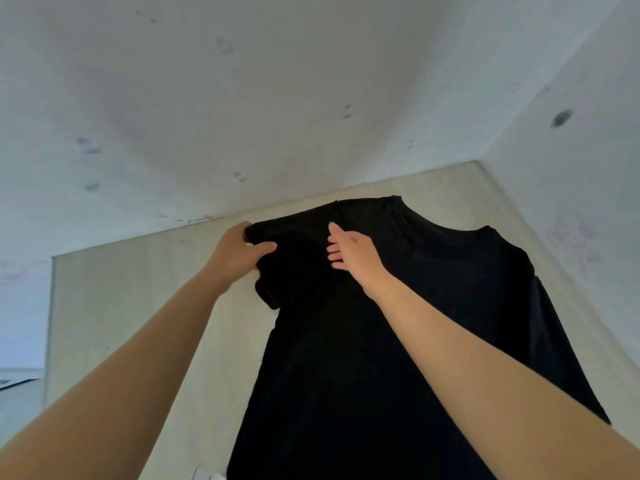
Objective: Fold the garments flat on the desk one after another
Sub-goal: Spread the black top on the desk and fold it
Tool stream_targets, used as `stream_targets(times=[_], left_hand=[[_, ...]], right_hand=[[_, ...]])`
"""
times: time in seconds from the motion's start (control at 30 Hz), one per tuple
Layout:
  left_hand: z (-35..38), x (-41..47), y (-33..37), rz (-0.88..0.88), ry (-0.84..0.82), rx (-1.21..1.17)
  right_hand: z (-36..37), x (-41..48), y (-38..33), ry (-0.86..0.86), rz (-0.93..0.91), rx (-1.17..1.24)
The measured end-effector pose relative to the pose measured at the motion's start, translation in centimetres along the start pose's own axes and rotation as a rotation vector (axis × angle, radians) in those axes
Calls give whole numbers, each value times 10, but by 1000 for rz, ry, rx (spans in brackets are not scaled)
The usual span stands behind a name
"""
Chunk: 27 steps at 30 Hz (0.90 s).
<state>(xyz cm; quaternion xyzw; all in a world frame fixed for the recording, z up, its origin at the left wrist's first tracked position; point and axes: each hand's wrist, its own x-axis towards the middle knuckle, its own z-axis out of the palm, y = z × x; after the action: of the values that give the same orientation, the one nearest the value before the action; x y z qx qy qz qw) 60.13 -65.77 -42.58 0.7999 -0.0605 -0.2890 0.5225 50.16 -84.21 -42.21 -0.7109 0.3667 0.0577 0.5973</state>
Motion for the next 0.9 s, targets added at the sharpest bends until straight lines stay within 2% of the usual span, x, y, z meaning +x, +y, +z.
stream_targets(times=[0.07,0.13,0.17,0.23,0.3,0.47,0.6,0.7,0.8,0.9], left_hand=[[7,-11,17,11,-149,-103],[15,-22,30,8,-311,-132],[18,-25,33,8,-381,-130],[18,-29,37,-5,-473,-147],[16,-28,38,-13,-454,-140],[24,-12,23,35,-209,59],[63,14,22,227,-137,257],[103,33,29,483,-129,412],[147,55,48,576,-211,495],[178,84,65,549,-348,615]], right_hand=[[12,-8,-15,-191,175,294],[18,-14,-23,-299,236,430],[20,-16,-24,-287,237,482],[20,-16,-23,-149,236,577],[8,-17,-17,43,249,613],[-39,-39,-3,220,168,480],[-93,-72,22,438,-20,399],[-123,-84,59,590,20,292],[-137,-85,101,513,179,284],[-139,-87,131,405,201,377]])
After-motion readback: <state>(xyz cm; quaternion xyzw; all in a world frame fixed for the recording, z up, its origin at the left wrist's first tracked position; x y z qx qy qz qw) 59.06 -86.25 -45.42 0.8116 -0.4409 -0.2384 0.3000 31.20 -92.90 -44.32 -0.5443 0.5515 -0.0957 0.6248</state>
